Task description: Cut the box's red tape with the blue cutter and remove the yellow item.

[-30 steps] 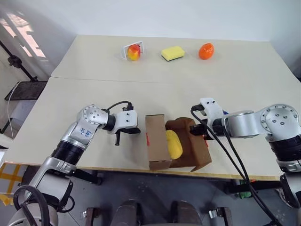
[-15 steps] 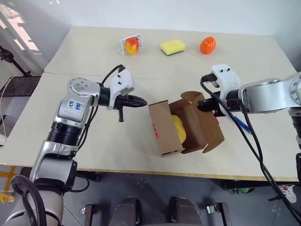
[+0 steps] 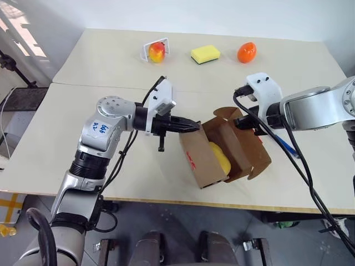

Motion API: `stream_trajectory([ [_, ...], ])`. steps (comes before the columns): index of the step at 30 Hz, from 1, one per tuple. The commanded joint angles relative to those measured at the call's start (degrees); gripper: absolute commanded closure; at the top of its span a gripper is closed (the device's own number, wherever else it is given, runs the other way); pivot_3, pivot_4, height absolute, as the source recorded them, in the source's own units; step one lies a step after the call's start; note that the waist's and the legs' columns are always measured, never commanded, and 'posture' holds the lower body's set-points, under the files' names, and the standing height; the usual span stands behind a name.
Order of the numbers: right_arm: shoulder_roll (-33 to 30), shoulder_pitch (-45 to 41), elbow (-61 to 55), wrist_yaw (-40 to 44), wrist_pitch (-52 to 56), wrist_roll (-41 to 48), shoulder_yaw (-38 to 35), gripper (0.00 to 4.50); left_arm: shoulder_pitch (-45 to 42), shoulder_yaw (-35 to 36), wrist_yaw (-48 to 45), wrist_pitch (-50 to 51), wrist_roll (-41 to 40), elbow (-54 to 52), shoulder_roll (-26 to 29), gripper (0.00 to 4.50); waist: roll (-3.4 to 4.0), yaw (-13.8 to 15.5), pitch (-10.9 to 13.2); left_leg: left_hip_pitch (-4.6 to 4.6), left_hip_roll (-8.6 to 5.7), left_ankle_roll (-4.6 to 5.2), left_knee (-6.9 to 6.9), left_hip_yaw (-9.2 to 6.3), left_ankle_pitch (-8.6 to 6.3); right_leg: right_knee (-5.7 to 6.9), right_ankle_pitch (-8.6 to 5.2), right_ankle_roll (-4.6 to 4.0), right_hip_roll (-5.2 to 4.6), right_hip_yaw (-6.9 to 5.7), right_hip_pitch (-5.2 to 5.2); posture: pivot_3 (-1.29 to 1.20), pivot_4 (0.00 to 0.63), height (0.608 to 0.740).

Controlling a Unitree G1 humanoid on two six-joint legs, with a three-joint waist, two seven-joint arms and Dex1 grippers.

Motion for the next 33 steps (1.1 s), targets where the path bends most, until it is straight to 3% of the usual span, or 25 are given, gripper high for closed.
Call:
stream_trajectory([
  [1,-0.1,0.2,-1.0,-0.6,-1.0,0.8,-0.9,4.47,-1.2,0.5,-1.0,-0.6,-1.1,-2.2,1.7,4.5,0.0,-0.1,0.0,-0.03,0.0,0.0,0.01,0.0,0.0,0.0,0.0,0.0,0.0,-0.04,0.0,0.0,0.15,0.74],
  [8,0.5,0.2,-1.1,-0.9,-1.2,0.8,-1.1,4.47,2.9,-7.4,-4.6,-4.1,3.8,-5.2,5.9,4.5,0.0,-0.2,0.0,-0.02,-0.02,-0.03,-0.03,0.02,0.02,0.0,0.0,0.0,0.0,-0.26,-0.01,0.0,0.15,0.74],
  [16,1.3,-1.4,-1.8,1.2,-0.8,0.8,-1.5,4.47,2.2,-17.7,-6.5,-23.7,19.7,2.7,10.5,4.5,0.01,0.0,0.0,-0.01,-0.03,-0.03,0.07,0.07,0.02,0.01,0.01,-0.02,-0.02,-0.35,0.06,0.0,0.15,0.74],
  [25,-2.7,-1.9,-1.5,4.6,0.3,0.8,-1.9,4.47,5.0,-18.9,-8.9,-26.6,22.3,2.4,14.8,4.5,0.07,0.1,-0.1,0.58,0.16,-0.05,0.0,0.05,0.03,0.06,0.02,-0.04,-0.09,-0.35,0.37,0.0,0.15,0.74],
  [33,-3.4,2.6,-1.5,7.0,0.0,0.8,-1.2,4.47,7.6,-16.7,-1.8,-28.7,24.8,8.2,10.1,4.5,0.1,0.6,-0.1,0.29,0.02,0.0,0.12,0.05,0.06,0.14,0.06,-0.07,-0.22,-0.56,0.26,0.0,0.15,0.74],
])
